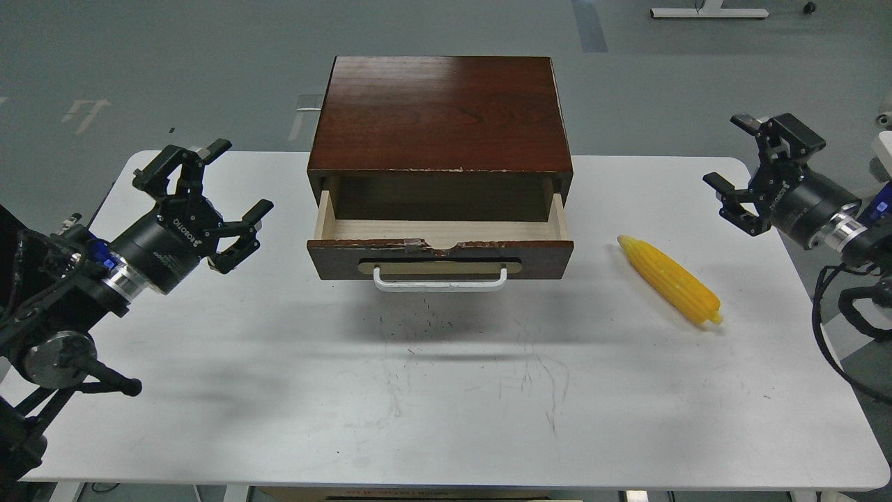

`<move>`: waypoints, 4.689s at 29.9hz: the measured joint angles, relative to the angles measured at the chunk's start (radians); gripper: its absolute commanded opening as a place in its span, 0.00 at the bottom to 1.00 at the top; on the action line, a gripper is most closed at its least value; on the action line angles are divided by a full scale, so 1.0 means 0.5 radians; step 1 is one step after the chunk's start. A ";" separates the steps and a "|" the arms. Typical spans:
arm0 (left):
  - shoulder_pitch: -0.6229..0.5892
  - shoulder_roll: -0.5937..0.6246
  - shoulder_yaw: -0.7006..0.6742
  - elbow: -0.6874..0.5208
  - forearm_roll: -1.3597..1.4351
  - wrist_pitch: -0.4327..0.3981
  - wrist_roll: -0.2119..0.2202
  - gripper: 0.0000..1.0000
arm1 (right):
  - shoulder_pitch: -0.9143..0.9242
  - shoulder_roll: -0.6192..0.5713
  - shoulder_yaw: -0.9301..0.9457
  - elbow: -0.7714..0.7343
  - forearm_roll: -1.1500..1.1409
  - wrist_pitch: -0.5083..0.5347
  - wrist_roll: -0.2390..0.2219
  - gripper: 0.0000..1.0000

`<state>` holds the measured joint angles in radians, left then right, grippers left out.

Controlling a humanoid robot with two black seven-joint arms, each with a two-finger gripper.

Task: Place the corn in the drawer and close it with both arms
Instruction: 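Move the right gripper toward the yellow corn cob, then lower the right gripper onto the corn cob and close on it, then lift the corn cob and carry it over the open drawer, then lower the corn into the drawer and open the right gripper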

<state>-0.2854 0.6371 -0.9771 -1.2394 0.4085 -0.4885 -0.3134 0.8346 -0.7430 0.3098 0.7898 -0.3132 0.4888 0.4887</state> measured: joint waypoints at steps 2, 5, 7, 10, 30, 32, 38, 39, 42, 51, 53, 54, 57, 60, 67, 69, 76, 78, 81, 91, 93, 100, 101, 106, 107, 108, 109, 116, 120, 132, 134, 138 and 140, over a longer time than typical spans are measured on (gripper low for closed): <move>0.000 -0.001 0.000 0.000 0.003 0.000 -0.033 1.00 | 0.085 -0.041 -0.009 0.015 -0.206 0.000 0.000 1.00; 0.000 -0.006 0.000 -0.002 0.007 0.000 -0.049 1.00 | 0.239 -0.081 -0.021 0.025 -0.592 0.000 0.000 1.00; 0.000 -0.007 0.000 -0.005 0.008 0.000 -0.050 1.00 | 0.314 -0.095 -0.029 0.030 -0.808 0.000 0.000 1.00; 0.000 -0.007 0.000 -0.007 0.011 0.000 -0.051 1.00 | 0.373 -0.099 -0.056 0.064 -1.110 0.000 0.000 1.00; 0.003 -0.015 0.001 -0.022 0.039 -0.001 -0.051 1.00 | 0.455 0.111 -0.900 -0.004 -2.133 -0.222 0.000 0.99; 0.003 -0.016 0.001 -0.022 0.039 -0.001 -0.051 1.00 | 0.454 0.147 -0.933 -0.051 -2.134 -0.233 0.000 0.99; 0.003 -0.012 0.001 -0.025 0.039 -0.001 -0.051 1.00 | 0.469 0.242 -1.055 -0.178 -2.138 -0.305 0.000 0.98; 0.003 -0.012 0.001 -0.025 0.039 -0.001 -0.051 1.00 | 0.473 0.262 -1.077 -0.199 -2.138 -0.315 0.000 0.98; 0.003 -0.010 0.002 -0.025 0.039 -0.001 -0.051 1.00 | 0.478 0.322 -1.133 -0.261 -2.138 -0.348 0.000 0.96; 0.012 -0.008 0.003 -0.025 0.041 -0.001 -0.045 1.00 | 0.480 0.371 -1.213 -0.295 -2.138 -0.373 0.000 0.68; 0.016 -0.008 0.003 -0.025 0.042 -0.001 -0.045 1.00 | 0.480 0.373 -1.233 -0.299 -2.138 -0.373 0.000 0.50; 0.018 -0.008 0.003 -0.025 0.042 -0.001 -0.045 1.00 | 0.480 0.374 -1.254 -0.300 -2.138 -0.373 0.000 0.49; 0.025 -0.006 0.003 -0.026 0.042 -0.001 -0.041 1.00 | 0.482 0.375 -1.297 -0.300 -2.138 -0.371 0.000 0.40; 0.029 -0.004 0.003 -0.030 0.042 -0.001 -0.038 1.00 | 0.485 0.375 -1.308 -0.300 -2.138 -0.367 0.000 0.19; 0.030 -0.004 0.003 -0.031 0.096 -0.001 -0.034 1.00 | 0.536 0.357 -1.310 -0.278 -2.131 -0.360 0.000 0.04; 0.030 -0.005 0.003 -0.031 0.116 -0.001 -0.034 1.00 | 0.587 0.346 -1.308 -0.253 -2.124 -0.359 0.000 0.04; 0.023 -0.007 0.003 -0.031 0.125 -0.001 -0.034 1.00 | 0.910 0.264 -1.293 -0.108 -2.116 -0.355 -0.001 0.04; 0.021 -0.003 -0.002 -0.031 0.125 -0.001 -0.036 1.00 | 1.015 0.266 -1.295 -0.093 -2.116 -0.354 0.000 0.04; 0.018 0.008 -0.024 -0.031 0.114 -0.001 -0.045 1.00 | 1.194 0.275 -1.299 -0.038 -2.115 -0.351 0.000 0.05; 0.007 0.035 -0.037 -0.034 0.097 -0.001 -0.053 1.00 | 1.742 0.461 -1.466 0.312 -2.134 -0.342 0.000 0.05; 0.007 0.037 -0.041 -0.034 0.097 -0.001 -0.054 1.00 | 1.833 0.497 -1.512 0.407 -2.137 -0.342 0.000 0.05; 0.006 0.041 -0.043 -0.035 0.097 -0.001 -0.054 1.00 | 1.966 0.717 -1.552 0.499 -2.235 -0.347 0.000 0.05; 0.006 0.043 -0.043 -0.034 0.097 -0.001 -0.054 1.00 | 1.971 0.754 -1.554 0.498 -2.243 -0.349 0.000 0.05; 0.006 0.050 -0.044 -0.034 0.097 -0.001 -0.054 1.00 | 1.982 0.919 -1.593 0.482 -2.274 -0.368 0.000 0.05; 0.006 0.051 -0.045 -0.034 0.097 0.000 -0.054 1.00 | 1.983 0.949 -1.607 0.480 -2.280 -0.371 0.000 0.05; 0.006 0.052 -0.050 -0.034 0.097 0.000 -0.054 1.00 | 1.983 0.973 -1.619 0.479 -2.284 -0.373 0.000 0.05; 0.006 0.053 -0.054 -0.034 0.097 0.000 -0.054 1.00 | 1.983 0.994 -1.631 0.478 -2.290 -0.376 0.000 0.05; 0.009 0.054 -0.067 -0.036 0.095 0.000 -0.054 1.00 | 1.979 1.128 -1.784 0.371 -2.402 -0.575 0.000 0.05; 0.009 0.054 -0.068 -0.036 0.095 0.000 -0.054 1.00 | 1.968 1.167 -1.818 0.345 -2.413 -0.617 0.000 0.06; 0.009 0.057 -0.068 -0.039 0.095 0.000 -0.052 1.00 | 1.905 1.229 -1.829 0.347 -2.411 -0.622 0.000 0.15; 0.009 0.057 -0.068 -0.040 0.095 0.000 -0.051 1.00 | 1.889 1.235 -1.831 0.348 -2.411 -0.622 0.000 0.21; 0.009 0.058 -0.068 -0.040 0.095 0.000 -0.051 1.00 | 1.869 1.240 -1.832 0.348 -2.411 -0.619 0.000 0.37; 0.011 0.059 -0.068 -0.040 0.094 0.000 -0.051 1.00 | 1.864 1.240 -1.832 0.348 -2.411 -0.619 0.000 0.42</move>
<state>-0.2797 0.6668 -1.0109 -1.2595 0.4557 -0.4886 -0.3391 1.7666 -0.1229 -0.6060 0.9636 -1.5186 0.1794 0.4887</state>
